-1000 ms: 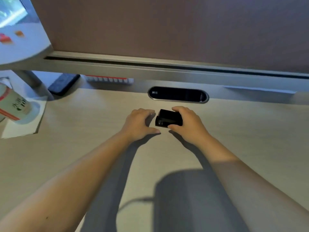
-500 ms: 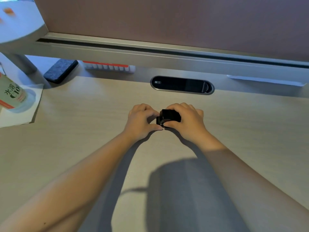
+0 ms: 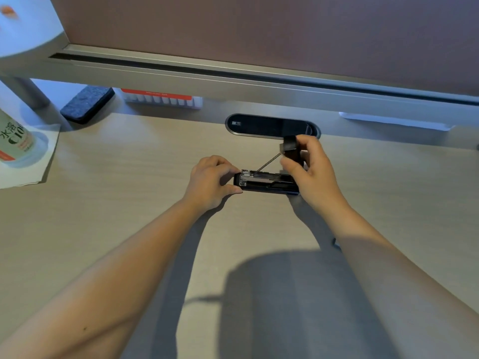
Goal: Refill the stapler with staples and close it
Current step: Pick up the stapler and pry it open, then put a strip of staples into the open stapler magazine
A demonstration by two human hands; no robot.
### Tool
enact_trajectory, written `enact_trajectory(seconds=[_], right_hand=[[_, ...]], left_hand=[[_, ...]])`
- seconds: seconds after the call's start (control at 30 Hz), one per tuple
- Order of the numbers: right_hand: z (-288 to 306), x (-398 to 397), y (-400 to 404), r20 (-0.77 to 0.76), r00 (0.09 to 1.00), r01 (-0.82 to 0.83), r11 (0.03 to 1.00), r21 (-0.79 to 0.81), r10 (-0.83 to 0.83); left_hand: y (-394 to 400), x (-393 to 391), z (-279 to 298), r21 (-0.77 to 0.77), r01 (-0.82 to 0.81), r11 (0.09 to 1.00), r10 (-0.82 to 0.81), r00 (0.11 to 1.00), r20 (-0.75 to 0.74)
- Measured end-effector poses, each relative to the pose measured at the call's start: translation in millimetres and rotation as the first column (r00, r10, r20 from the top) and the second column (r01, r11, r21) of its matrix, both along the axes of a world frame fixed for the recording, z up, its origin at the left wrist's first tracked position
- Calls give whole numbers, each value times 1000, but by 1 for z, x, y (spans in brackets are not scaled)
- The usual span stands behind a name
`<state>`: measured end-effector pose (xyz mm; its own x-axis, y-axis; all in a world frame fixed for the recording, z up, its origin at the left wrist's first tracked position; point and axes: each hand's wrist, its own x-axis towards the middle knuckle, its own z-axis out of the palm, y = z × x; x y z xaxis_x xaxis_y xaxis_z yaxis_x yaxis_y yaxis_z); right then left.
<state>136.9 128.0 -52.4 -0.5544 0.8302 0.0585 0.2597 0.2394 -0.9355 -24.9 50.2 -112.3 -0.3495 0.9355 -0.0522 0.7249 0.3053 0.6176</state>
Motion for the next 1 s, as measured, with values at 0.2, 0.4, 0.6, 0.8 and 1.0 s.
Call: enact_trajectory(seconds=[0.2, 0.4, 0.6, 0.8, 1.0], right_hand=[[-4, 32, 5, -71, 971, 230, 973, 30, -228], [-16, 60, 14, -41, 926, 368, 922, -120, -375], [-39, 82, 31, 231, 849, 465, 880, 102, -475], [-56, 97, 8, 162, 893, 428, 903, -24, -419], [-72, 138, -39, 358, 888, 216, 949, 229, -288]], left_hand=[[-2, 4, 3, -5, -6, 1000, 6, 999, -36], [-3, 11, 6, -12, -28, 1000, 27, 998, -59], [-4, 16, 3, 0, -28, 1000, 28, 998, -57], [-15, 28, -7, 45, -34, 998, 36, 997, -65], [-26, 44, -17, 90, -62, 994, 72, 992, -108]])
